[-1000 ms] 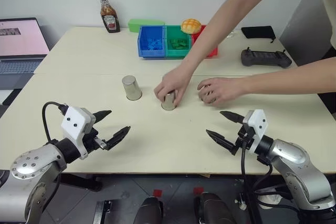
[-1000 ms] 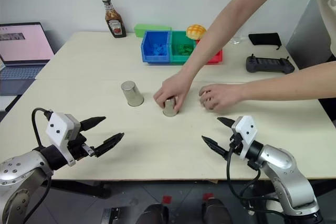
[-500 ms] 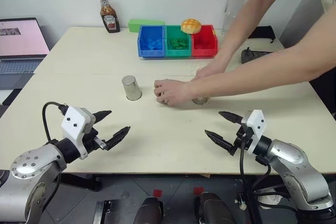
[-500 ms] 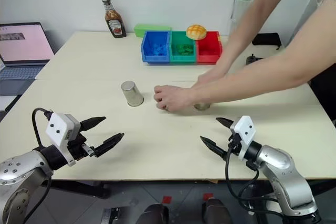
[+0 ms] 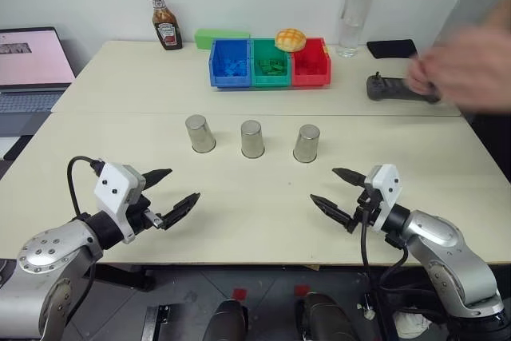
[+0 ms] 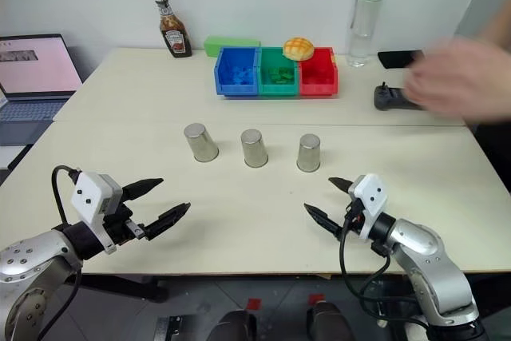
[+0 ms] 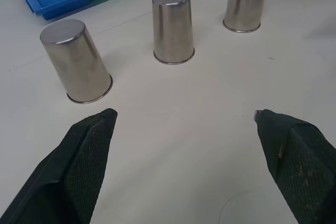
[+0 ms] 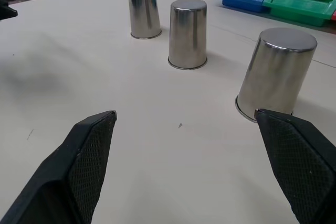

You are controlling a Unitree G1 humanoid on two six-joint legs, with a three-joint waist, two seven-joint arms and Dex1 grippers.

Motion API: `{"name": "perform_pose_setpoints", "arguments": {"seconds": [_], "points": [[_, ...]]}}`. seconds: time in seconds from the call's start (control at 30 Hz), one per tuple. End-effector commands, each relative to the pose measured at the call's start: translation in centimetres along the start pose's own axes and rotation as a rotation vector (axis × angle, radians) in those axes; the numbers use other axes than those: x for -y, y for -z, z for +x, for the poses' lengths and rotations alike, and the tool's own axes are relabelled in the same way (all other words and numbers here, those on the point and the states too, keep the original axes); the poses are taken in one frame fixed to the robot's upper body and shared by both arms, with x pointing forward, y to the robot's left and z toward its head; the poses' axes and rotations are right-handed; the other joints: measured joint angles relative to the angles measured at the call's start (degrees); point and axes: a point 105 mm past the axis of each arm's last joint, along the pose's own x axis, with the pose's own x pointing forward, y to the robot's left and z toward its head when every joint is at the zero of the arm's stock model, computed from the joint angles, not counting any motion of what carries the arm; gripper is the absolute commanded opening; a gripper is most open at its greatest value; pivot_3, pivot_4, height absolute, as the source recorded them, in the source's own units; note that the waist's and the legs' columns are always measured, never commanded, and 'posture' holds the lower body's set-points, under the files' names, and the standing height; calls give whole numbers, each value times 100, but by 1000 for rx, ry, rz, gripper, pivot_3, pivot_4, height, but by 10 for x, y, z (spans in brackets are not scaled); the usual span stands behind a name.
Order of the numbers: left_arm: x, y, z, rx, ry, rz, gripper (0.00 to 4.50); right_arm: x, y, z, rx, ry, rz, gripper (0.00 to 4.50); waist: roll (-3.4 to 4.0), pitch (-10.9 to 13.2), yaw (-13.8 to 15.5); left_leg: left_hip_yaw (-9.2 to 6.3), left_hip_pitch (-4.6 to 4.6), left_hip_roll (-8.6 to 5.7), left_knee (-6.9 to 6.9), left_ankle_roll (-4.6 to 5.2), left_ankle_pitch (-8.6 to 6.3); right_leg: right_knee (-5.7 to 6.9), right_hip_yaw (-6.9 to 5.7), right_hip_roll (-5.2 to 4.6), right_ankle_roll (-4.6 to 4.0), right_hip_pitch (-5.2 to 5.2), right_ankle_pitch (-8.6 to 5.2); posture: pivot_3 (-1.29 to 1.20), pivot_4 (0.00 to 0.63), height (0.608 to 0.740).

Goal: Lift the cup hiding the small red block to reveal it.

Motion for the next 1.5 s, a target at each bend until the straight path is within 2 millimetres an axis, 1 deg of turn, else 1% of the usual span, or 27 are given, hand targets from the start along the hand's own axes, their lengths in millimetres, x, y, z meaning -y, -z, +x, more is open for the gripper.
{"name": "perform_pose_setpoints", "arguments": {"seconds": [0.03,0.17,0.27,0.33,0.53,0.77,0.93,1.17,1.5], "points": [[10,-12,1,22,76,48,4500,6,-14,-3,21,28,-47,4487,0,0,0,0,0,0,0,0,0,0,0,0,0,0,0,0,150,740],[18,-17,1,9,146,57,4500,11,-12,-1,-9,47,-22,4487,0,0,0,1,0,0,0,0,0,0,1,0,0,0,0,0,150,740],[22,-23,2,17,174,58,4500,19,-12,3,-13,81,6,4487,1,0,-1,1,0,0,0,0,0,0,1,0,0,0,0,0,150,740],[25,-28,4,25,202,59,4500,31,-14,6,-8,126,13,4487,0,0,-2,1,-1,0,0,0,0,0,0,0,0,-2,0,0,150,740],[31,-39,9,45,245,56,4500,54,-15,25,-34,196,-13,4487,1,1,-8,3,-2,-5,0,0,0,2,0,3,-1,-4,1,0,150,740],[34,-45,16,59,255,53,4500,67,-13,52,-17,224,12,4487,2,1,-14,4,-5,-5,-5,0,0,2,1,4,-25,-9,14,0,150,740],[32,-47,18,68,249,44,4500,81,-12,66,-1,262,29,4487,2,1,-17,5,-6,-5,-4,0,0,2,1,5,-27,-10,16,0,150,740],[31,-50,20,76,241,34,4500,83,-14,90,17,249,43,4487,3,2,-20,7,-7,-7,-4,0,0,3,2,10,-29,-12,17,0,150,740],[31,-48,20,67,238,40,4500,78,-11,113,36,221,81,4487,5,3,-22,7,-7,-5,-5,0,0,4,2,10,-30,-13,17,0,150,740]]}}
